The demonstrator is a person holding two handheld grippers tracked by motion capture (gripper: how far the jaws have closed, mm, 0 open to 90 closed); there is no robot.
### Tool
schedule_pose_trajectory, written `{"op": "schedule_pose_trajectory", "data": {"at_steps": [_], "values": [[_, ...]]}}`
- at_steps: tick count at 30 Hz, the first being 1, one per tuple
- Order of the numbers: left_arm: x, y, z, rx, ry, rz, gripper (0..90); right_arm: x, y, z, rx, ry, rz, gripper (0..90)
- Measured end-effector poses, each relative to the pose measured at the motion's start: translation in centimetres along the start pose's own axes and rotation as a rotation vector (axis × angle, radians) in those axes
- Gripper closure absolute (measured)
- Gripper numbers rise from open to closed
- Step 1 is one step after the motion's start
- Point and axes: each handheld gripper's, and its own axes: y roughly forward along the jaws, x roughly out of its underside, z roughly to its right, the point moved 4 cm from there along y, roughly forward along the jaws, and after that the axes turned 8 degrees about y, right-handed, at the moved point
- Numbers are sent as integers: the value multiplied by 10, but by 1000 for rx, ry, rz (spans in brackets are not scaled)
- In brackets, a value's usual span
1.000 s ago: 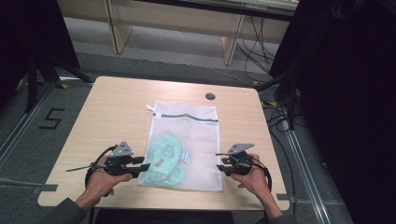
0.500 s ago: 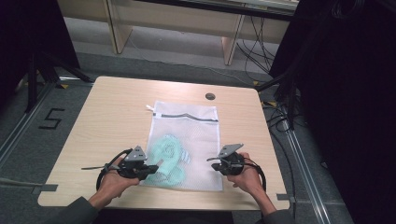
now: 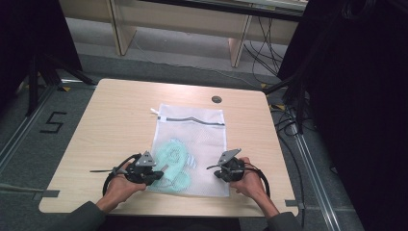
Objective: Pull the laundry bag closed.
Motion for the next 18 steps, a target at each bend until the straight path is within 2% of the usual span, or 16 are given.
{"op": "schedule_pose_trajectory", "data": {"at_steps": [1, 2, 3, 4, 6, 8, 9, 10, 12, 15, 17, 18], "values": [[1, 2, -1, 4, 23, -9, 896, 1, -2, -1, -20, 27, -15, 900], [2, 3, -2, 4, 18, -15, 896, 1, -2, -1, -16, 31, -14, 900], [2, 5, -2, 6, -6, -11, 897, 2, -2, -1, -17, 35, -10, 900], [1, 5, -5, -3, 12, -13, 896, 1, -2, 0, -11, 16, -13, 900], [2, 5, -9, -12, 9, -18, 896, 1, -1, -3, -9, 27, -6, 900], [4, 4, -13, -27, -11, -21, 896, 1, 0, -7, -33, 16, -8, 900], [4, 4, -15, -29, -4, -25, 896, 1, -1, -8, -36, 26, -12, 900], [5, 4, -18, -40, -14, -28, 896, 1, -1, -8, -36, 26, -12, 900], [5, 5, -24, -76, -4, -42, 896, 0, -1, -12, -51, 21, -13, 900], [5, 6, -30, -86, 9, -48, 896, -1, 0, -14, -50, 10, -14, 900], [5, 7, -34, -94, -15, -44, 896, -2, 1, -18, -62, 10, -13, 900], [4, 7, -36, -92, -17, -45, 896, -4, 2, -19, -60, -17, -4, 900]]}}
